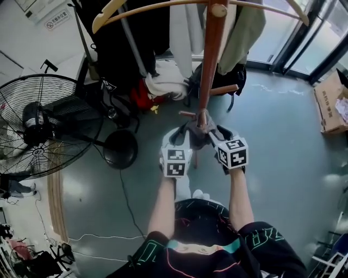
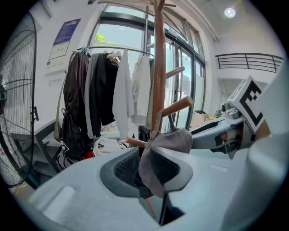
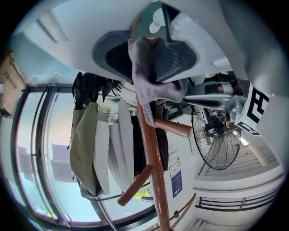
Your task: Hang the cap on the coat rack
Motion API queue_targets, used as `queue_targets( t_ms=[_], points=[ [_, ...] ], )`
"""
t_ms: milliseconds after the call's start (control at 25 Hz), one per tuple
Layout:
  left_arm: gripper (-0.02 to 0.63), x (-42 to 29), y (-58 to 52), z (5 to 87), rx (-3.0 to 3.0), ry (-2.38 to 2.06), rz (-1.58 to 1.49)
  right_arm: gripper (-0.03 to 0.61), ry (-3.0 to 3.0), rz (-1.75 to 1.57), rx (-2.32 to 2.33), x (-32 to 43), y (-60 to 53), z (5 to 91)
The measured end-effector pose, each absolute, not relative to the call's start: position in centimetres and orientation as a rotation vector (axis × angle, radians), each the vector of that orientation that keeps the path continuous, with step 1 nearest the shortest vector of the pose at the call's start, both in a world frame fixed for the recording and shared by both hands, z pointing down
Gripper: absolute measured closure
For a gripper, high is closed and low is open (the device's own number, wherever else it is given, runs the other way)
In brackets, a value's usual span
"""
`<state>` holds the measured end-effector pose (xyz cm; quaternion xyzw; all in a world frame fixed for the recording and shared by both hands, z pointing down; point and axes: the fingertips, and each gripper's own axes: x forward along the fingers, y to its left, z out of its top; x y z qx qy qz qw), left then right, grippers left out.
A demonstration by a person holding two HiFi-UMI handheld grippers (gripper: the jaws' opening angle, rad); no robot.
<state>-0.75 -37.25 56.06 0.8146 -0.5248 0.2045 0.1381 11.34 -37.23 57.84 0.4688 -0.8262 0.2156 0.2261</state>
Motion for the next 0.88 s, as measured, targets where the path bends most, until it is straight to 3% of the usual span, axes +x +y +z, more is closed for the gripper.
queue_targets(
  t_ms=[240, 400, 880],
  points=[
    [0.598, -0.9, -35.8, 51.8, 2.410, -1.601, 0.465, 0.414, -2.370, 0.519, 1.371, 12.3, -36.0, 53.4],
    [0.604, -0.1, -35.2, 48.5, 2.488, -1.619, 0.388, 0.574, -2.450, 0.392, 1.422, 12.2, -35.0, 49.6],
    [0.604, 1.9, -33.4, 37.2, 2.653, -1.777, 0.112, 0.575, -2.569, 0.076, 1.695, 16.2, -33.0, 37.3]
  ],
)
